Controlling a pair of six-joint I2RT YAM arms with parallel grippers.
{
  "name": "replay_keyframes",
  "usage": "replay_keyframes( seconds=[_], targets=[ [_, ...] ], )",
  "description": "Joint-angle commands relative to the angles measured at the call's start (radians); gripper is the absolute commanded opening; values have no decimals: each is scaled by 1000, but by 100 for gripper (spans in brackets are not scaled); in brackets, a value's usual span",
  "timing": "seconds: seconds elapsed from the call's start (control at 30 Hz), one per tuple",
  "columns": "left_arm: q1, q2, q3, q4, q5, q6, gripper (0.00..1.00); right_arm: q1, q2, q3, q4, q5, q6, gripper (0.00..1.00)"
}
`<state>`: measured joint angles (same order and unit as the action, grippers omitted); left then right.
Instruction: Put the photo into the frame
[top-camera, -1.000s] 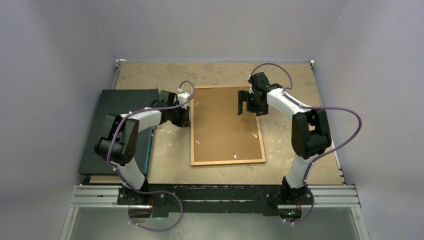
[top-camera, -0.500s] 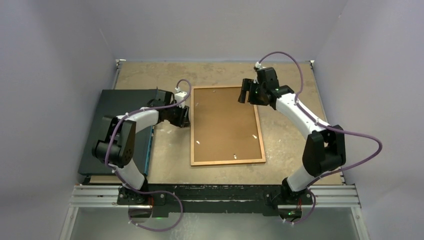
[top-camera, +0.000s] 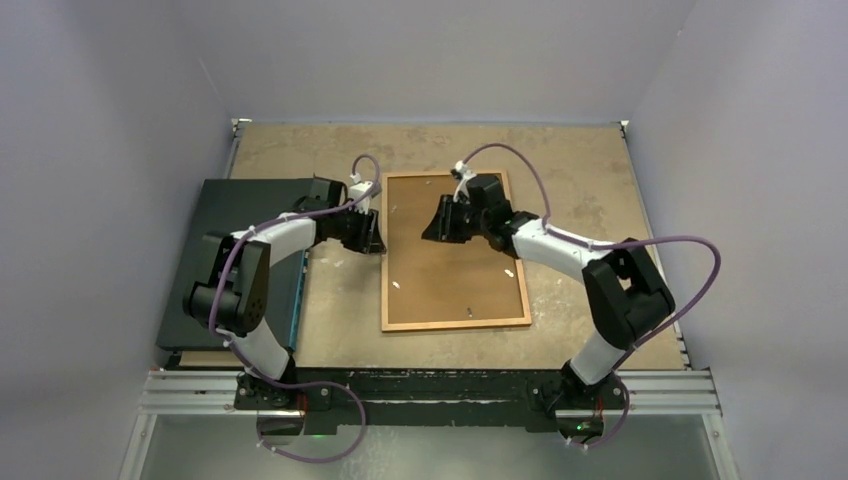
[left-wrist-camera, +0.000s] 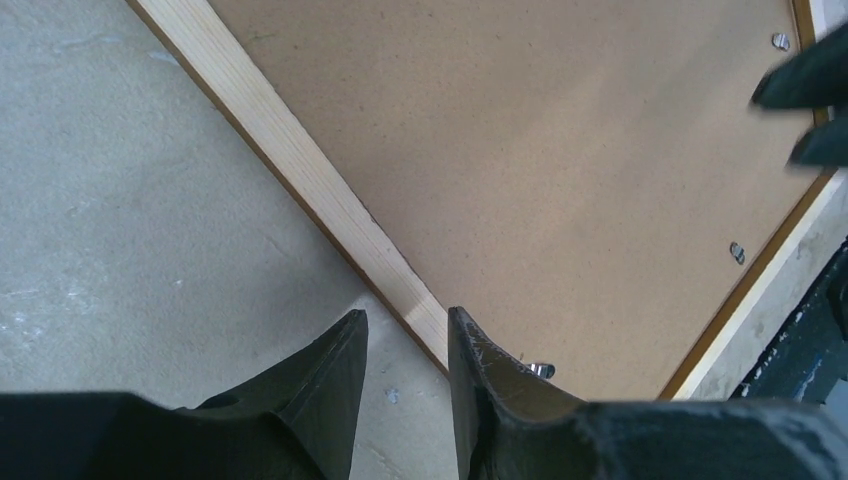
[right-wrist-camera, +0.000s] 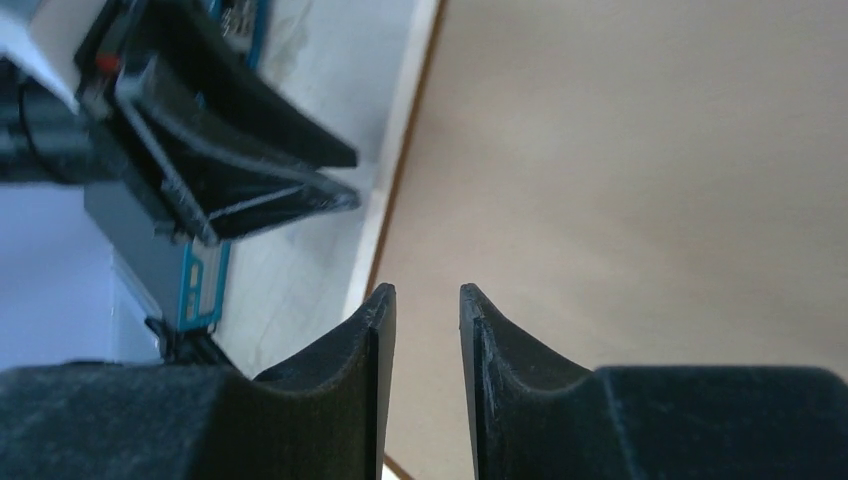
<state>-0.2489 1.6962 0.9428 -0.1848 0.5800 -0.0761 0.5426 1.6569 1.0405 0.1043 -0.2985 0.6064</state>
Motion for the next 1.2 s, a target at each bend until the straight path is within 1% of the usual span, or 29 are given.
replay_keyframes(
  seconds=[0.0,0.07,0.17,0.23,0.33,0.67,1.17],
  targets=[
    [5,-12,-8,-18,52,33,33,89,-14,-73,167,-69,56,34],
    [5,-20,-23,-24,45,50,31,123,-11,-105,208,-76,66,37],
    [5,-15,-40,-27,40,63,30,168,-5,-150,269,-72,70,46],
    [5,-6,-49,-24,37,65,28,188,11,-172,293,-75,70,50],
    [5,10,-62,-14,35,66,27,206,43,-173,316,-91,57,53],
    [5,30,-65,-11,41,65,25,229,140,-135,329,-138,21,53],
    [5,39,-63,-13,41,61,23,257,203,-138,396,-177,48,50]
  ],
)
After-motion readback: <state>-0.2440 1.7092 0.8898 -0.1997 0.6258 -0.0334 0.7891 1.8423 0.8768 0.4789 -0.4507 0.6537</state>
